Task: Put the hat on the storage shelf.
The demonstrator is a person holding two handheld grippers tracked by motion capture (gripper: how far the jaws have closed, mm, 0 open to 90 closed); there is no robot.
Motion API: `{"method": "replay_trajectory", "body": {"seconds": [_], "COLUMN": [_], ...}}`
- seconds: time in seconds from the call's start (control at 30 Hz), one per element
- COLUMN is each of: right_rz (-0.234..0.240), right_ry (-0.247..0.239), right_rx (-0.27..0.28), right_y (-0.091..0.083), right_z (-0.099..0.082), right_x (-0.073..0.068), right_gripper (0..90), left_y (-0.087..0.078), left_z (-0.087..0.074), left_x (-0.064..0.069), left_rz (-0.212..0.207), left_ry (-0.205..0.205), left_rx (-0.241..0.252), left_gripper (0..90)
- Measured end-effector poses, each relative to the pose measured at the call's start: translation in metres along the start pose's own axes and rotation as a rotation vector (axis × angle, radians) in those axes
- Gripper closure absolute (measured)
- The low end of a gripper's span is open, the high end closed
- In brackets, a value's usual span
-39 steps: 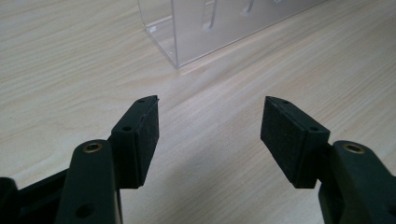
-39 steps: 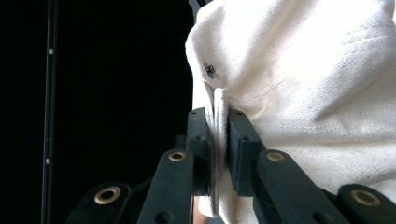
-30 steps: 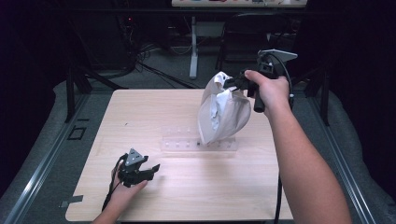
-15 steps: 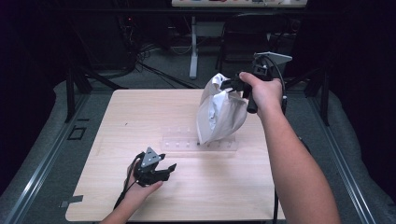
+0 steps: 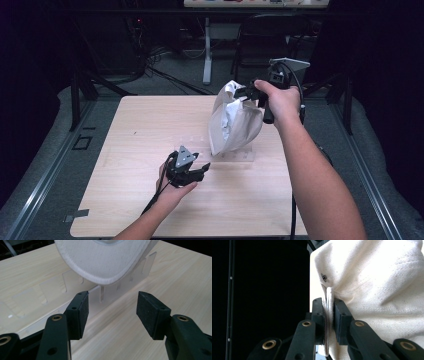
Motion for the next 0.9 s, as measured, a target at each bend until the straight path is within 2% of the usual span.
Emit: {"method": "replay_trajectory", "body": {"seconds": [0.03, 0.17, 0.4, 0.53, 0.57, 0.63, 0.9], "right_rz": [0.0, -0.001, -0.004, -0.006, -0.007, -0.007, -0.012], "right_ry": [-0.002, -0.008, -0.014, -0.015, -0.019, -0.021, -0.029], "right_rx": [-0.004, -0.006, -0.01, -0.01, -0.011, -0.015, -0.018], "right_y": [0.0, 0.001, 0.003, 0.004, 0.005, 0.005, 0.005], "right_z": [-0.001, -0.002, -0.002, -0.003, -0.003, -0.004, -0.005], "right_x": [0.0, -0.002, -0.003, -0.004, -0.005, -0.005, -0.006], "right_gripper": [81.0, 80.9, 80.8, 80.7, 80.6, 80.6, 80.4], "left_y": [0.005, 0.013, 0.018, 0.019, 0.02, 0.021, 0.021], "left_z": [0.005, 0.011, 0.02, 0.027, 0.029, 0.03, 0.029], "left_x": [0.002, 0.004, 0.013, 0.018, 0.02, 0.02, 0.014], "left_rz": [0.01, 0.018, 0.015, 0.016, 0.032, 0.032, 0.025], "left_ry": [0.004, -0.004, 0.008, 0.017, 0.026, 0.033, 0.042], "left_rx": [-0.012, -0.019, -0.02, -0.024, -0.035, -0.045, -0.045], "left_gripper": [44.1, 45.4, 47.3, 53.2, 58.5, 62.9, 74.5]}}
Point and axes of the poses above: each handheld gripper's, and its own axes: y roughly forward along the jaws, z roughly out of its top, x roughly to its right, the point moved 3 cm from there along y, roughly forward along the jaws, and after that the axes turned 15 degrees about -x, right-handed, at the moved point
